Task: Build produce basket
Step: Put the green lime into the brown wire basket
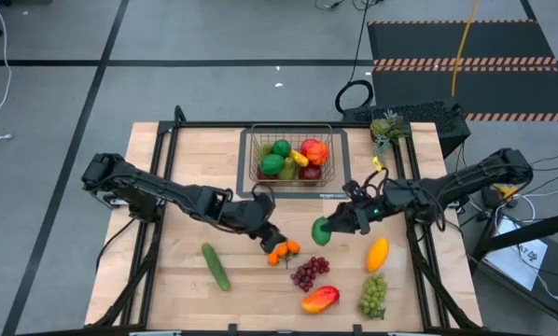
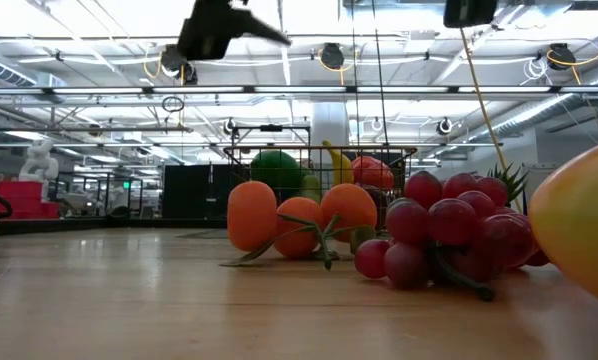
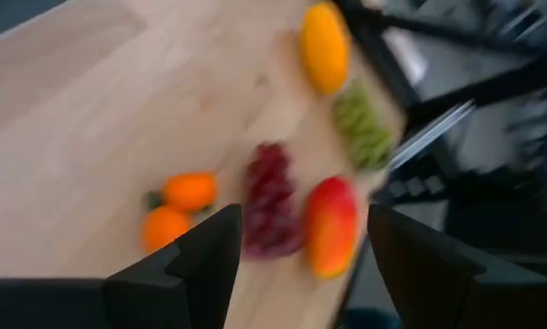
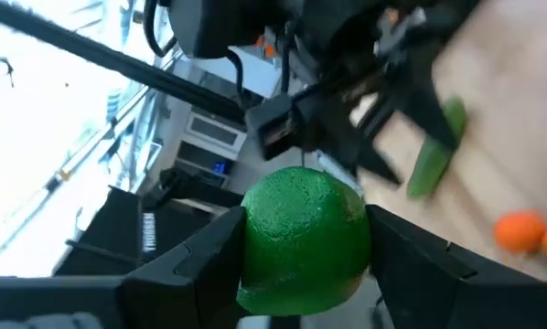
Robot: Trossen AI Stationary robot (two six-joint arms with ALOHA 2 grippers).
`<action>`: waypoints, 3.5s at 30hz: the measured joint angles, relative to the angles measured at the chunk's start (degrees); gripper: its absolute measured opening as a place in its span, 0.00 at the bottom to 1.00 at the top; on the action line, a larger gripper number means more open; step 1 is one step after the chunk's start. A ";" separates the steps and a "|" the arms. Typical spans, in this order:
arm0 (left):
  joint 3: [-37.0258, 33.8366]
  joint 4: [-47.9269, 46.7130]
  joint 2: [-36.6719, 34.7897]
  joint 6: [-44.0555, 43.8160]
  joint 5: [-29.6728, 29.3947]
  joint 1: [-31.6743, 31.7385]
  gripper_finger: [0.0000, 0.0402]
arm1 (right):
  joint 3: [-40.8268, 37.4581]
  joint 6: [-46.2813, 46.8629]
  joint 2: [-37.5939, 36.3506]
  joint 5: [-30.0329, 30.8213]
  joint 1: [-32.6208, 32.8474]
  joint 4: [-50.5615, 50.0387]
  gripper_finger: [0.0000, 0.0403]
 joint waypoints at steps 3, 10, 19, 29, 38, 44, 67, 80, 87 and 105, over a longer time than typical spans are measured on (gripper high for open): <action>0.00 3.23 0.00 -3.82 -0.76 -0.32 0.59 | 0.00 -7.59 0.00 -0.02 -1.20 1.65 0.52; 0.00 5.94 0.00 -9.42 -7.12 -2.29 0.59 | 0.00 -22.91 -0.47 0.05 -3.21 9.36 0.52; 0.00 5.74 0.00 -9.38 -11.12 -1.79 0.59 | 0.00 -51.37 -2.55 0.17 -3.49 10.42 0.52; 0.00 5.72 0.11 -9.36 -15.89 -1.45 0.59 | 0.00 -74.83 -5.42 3.94 -3.47 10.44 0.52; 0.00 5.72 0.13 -9.08 -16.95 -0.23 0.59 | 0.00 -82.59 -7.53 5.03 -3.47 9.96 0.52; 0.00 5.72 0.13 -7.86 -17.07 0.83 0.59 | 0.00 -80.98 -7.85 5.21 -3.47 9.95 0.52; 0.02 24.17 0.17 18.48 -19.67 1.18 0.59 | 0.00 -51.92 -7.80 6.78 -3.47 9.96 0.52; 0.02 33.17 0.17 31.43 -25.75 1.15 0.71 | 0.00 -56.73 -7.78 15.76 -3.47 7.81 0.52; 0.02 34.38 0.18 31.24 -25.23 2.12 0.90 | 0.00 -57.76 -6.73 21.13 -4.32 4.98 0.52; 0.02 38.78 3.25 30.53 -14.53 7.84 0.85 | 0.00 -57.28 -5.27 21.09 -6.47 5.15 0.52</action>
